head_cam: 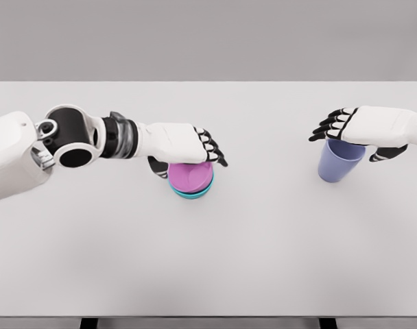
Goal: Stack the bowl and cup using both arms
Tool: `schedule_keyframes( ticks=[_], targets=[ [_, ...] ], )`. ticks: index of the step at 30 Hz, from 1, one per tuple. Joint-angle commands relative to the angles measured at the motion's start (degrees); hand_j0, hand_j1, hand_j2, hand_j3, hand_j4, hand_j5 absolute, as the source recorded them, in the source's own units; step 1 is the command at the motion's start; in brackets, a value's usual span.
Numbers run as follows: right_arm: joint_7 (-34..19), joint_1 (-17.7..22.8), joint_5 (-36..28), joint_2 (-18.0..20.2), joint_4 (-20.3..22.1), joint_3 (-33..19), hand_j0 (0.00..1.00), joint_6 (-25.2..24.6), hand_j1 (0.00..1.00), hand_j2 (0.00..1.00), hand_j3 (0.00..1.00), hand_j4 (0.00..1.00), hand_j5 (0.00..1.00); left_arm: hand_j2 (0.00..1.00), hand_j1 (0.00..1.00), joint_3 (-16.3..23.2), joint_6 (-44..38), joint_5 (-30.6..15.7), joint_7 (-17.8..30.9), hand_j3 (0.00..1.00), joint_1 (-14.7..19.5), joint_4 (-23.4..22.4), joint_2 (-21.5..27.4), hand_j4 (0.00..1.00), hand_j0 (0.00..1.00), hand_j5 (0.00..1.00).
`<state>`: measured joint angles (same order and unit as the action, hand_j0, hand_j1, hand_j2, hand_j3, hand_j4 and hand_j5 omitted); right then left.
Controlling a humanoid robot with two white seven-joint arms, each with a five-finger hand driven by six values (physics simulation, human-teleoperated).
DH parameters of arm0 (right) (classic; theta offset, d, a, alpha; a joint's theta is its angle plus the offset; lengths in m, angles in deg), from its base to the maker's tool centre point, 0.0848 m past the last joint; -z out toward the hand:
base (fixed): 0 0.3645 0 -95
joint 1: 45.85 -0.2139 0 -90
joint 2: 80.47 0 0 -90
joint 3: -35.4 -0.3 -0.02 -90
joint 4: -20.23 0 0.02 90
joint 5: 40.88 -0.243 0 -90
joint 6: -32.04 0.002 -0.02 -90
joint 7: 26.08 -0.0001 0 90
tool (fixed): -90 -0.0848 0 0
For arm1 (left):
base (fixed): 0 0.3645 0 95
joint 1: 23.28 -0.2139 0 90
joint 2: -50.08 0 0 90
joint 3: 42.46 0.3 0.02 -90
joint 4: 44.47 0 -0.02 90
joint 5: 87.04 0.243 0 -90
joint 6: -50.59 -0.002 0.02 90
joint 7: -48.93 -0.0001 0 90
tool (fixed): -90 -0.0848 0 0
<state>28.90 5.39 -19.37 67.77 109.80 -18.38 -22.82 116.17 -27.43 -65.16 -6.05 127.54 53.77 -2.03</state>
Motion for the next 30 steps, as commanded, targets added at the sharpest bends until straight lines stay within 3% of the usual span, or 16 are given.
schedule_keyframes(
  ticks=[1, 4, 9, 13, 15, 18, 22, 26, 28, 30],
  targets=[
    [0.0, 0.0, -0.2, -0.2, -0.1, 0.1, 1.00, -0.1, 1.00, 1.00, 1.00, 1.00, 1.00, 1.00, 1.00, -2.1, 1.8, -0.3, 0.0, 1.00, 0.0, 0.1, 0.2, 1.00, 1.00, 1.00],
    [0.0, 0.0, -0.2, -0.2, -0.2, 0.2, 1.00, -0.1, 1.00, 1.00, 1.00, 1.00, 1.00, 1.00, 1.00, -5.3, 2.8, 0.0, 0.0, 1.00, -0.3, 0.1, 0.3, 1.00, 1.00, 1.00],
    [0.0, 0.0, 0.7, -1.4, -2.1, 0.3, 1.00, -0.1, 1.00, 1.00, 1.00, 1.00, 1.00, 1.00, 1.00, -14.8, 6.6, -1.6, 0.0, 1.00, -0.9, 0.2, 2.5, 1.00, 1.00, 1.00],
    [0.0, 0.0, 1.2, -1.5, -2.3, 0.6, 1.00, -0.1, 1.00, 1.00, 1.00, 1.00, 1.00, 1.00, 1.00, -21.1, 17.8, -17.0, 0.0, 1.00, -2.7, 0.1, 9.1, 1.00, 1.00, 1.00],
    [0.0, 0.0, 1.2, -1.5, -2.4, 0.6, 1.00, -0.1, 1.00, 1.00, 1.00, 1.00, 1.00, 1.00, 1.00, -25.8, 22.9, -22.3, 0.0, 1.00, -6.8, 0.1, 10.7, 1.00, 1.00, 1.00],
    [0.0, 0.0, 1.2, -1.6, -2.7, 1.0, 1.00, -0.1, 1.00, 1.00, 1.00, 1.00, 1.00, 1.00, 1.00, -33.6, 23.0, -32.8, 0.0, 1.00, -14.8, 0.2, 13.1, 1.00, 1.00, 1.00],
    [0.0, 0.0, 1.3, -1.7, -3.2, 1.6, 1.00, -0.1, 1.00, 1.00, 1.00, 1.00, 1.00, 1.00, 1.00, -45.3, 23.0, -37.8, 0.0, 1.00, -26.3, 0.1, 12.9, 1.00, 1.00, 1.00],
    [0.0, 0.0, 1.3, -1.9, -3.9, 2.4, 1.00, -0.1, 1.00, 1.00, 1.00, 1.00, 1.00, 1.00, 1.00, -46.7, 23.0, -44.7, 0.0, 1.00, -33.4, -0.7, 12.8, 1.00, 1.00, 1.00],
    [0.0, -0.1, 1.9, -2.1, -4.0, 2.2, 1.00, -0.1, 1.00, 1.00, 1.00, 1.00, 1.00, 1.00, 1.00, -50.5, 23.0, -49.2, 0.0, 1.00, -39.5, -3.6, 12.7, 1.00, 1.00, 1.00],
    [0.0, -0.3, 2.0, -2.8, -4.1, 2.3, 1.00, -0.1, 1.00, 1.00, 1.00, 1.00, 1.00, 1.00, 1.00, -53.6, 23.0, -50.2, 0.0, 1.00, -43.1, -5.8, 12.5, 1.00, 1.00, 1.00]
  ],
)
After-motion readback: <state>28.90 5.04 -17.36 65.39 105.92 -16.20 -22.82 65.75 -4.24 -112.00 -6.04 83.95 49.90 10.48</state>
